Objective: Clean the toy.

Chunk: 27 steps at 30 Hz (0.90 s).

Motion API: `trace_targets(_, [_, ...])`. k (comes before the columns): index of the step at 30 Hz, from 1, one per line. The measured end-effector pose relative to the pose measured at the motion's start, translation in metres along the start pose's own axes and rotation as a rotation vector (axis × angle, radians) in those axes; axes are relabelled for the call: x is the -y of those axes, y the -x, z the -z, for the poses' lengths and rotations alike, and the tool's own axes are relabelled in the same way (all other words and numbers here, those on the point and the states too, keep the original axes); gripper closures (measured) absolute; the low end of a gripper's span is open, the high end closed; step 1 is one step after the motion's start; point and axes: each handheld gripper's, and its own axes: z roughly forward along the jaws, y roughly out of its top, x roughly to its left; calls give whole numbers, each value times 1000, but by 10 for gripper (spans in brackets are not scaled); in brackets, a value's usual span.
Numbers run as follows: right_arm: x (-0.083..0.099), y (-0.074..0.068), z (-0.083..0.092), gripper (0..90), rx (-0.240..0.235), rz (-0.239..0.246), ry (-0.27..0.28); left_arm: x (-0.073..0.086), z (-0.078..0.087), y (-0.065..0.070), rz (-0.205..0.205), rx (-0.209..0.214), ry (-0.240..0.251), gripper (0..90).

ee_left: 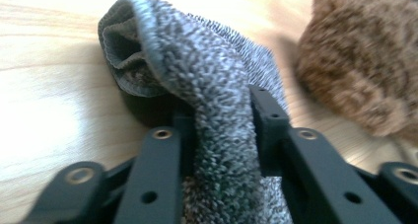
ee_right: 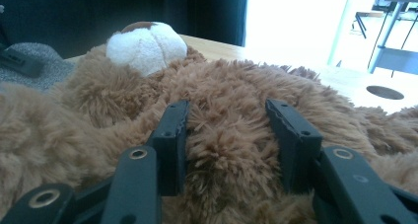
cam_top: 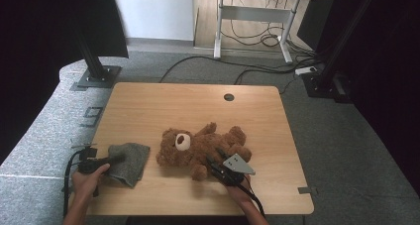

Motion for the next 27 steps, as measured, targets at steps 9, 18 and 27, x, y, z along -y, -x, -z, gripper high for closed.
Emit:
trace_targets(9, [0, 0, 0, 524, -1, 1, 0, -8, 15, 11, -138, -107, 38, 80])
trace_targets(18, [0, 0, 0, 511, -3, 0, -1, -13, 33, 24, -194, -50, 108, 0])
trace_targets(27, [-2, -2, 1, 485, -2, 9, -11, -17, 19, 76, -294, 15, 89, 40])
